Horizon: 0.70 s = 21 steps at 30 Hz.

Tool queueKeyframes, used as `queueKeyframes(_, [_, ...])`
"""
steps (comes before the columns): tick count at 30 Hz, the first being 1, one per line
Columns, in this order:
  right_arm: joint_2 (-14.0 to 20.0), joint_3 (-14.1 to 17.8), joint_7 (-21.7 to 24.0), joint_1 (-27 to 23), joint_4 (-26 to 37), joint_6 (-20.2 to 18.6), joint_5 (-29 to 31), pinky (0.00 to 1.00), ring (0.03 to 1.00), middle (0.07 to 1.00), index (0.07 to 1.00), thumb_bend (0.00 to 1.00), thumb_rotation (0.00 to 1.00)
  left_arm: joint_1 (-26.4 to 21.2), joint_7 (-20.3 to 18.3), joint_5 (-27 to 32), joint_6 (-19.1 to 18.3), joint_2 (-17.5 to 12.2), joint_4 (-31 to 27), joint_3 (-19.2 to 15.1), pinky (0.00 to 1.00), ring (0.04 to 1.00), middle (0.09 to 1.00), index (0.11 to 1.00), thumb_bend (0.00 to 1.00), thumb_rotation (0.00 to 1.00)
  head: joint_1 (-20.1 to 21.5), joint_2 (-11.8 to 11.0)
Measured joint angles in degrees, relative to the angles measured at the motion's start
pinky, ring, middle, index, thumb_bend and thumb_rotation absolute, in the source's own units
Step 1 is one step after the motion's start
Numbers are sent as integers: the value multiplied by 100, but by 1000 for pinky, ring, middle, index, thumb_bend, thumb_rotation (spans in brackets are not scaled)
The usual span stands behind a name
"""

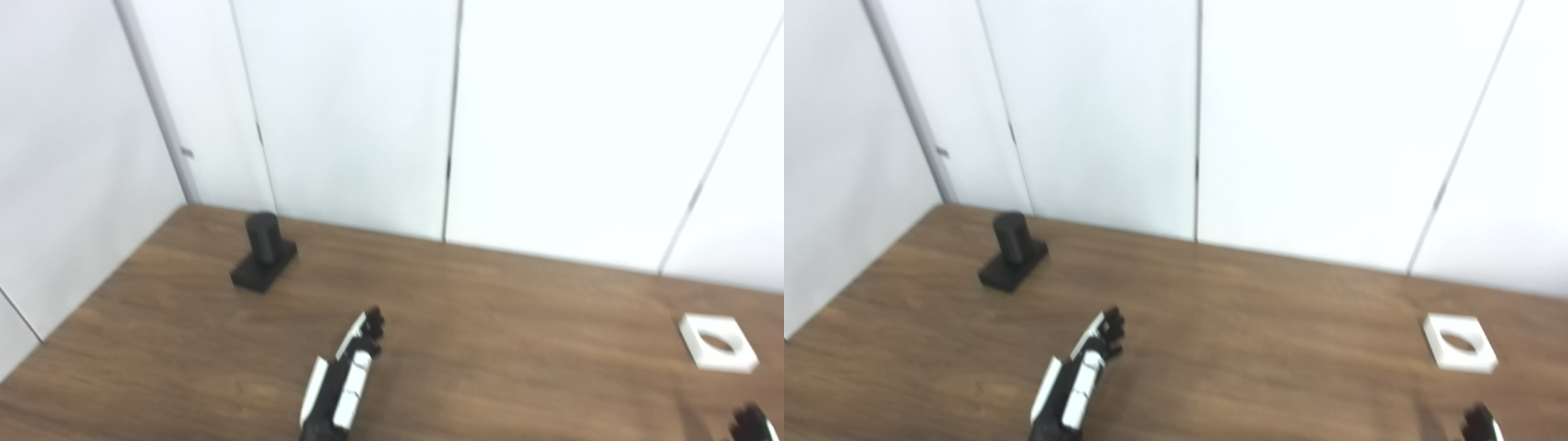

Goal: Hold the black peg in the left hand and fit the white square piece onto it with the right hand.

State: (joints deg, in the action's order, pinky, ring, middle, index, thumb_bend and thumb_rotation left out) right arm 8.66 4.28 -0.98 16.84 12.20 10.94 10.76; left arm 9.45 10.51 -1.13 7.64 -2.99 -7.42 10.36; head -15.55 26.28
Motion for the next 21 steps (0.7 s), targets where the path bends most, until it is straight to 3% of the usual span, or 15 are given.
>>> queueKeyframes(10, [-10, 52, -41, -21, -12, -1, -88, 958, 954, 914, 917, 699, 1000, -33, 20, -11, 43, 45, 40, 7, 891, 922, 934, 944, 433, 941, -9, -88])
queueKeyframes(17, [-20, 78, -61, -23, -13, -10, -74, 889, 922, 889, 898, 712, 1000, -45, 20, -20, 34, 62, 47, 6, 913, 934, 941, 953, 449, 928, 17, 17])
queueKeyframes(20, [-21, 77, -99, -5, 12, -75, -79, 885, 921, 888, 894, 733, 1000, -38, 22, -165, -34, 62, 6, 16, 909, 934, 943, 959, 432, 848, 17, 44])
queueKeyframes(21, [-20, 75, -120, 2, 31, -132, -78, 891, 923, 888, 891, 742, 1000, -27, 20, -179, -108, 60, -44, 17, 898, 927, 944, 965, 436, 753, 17, 52])
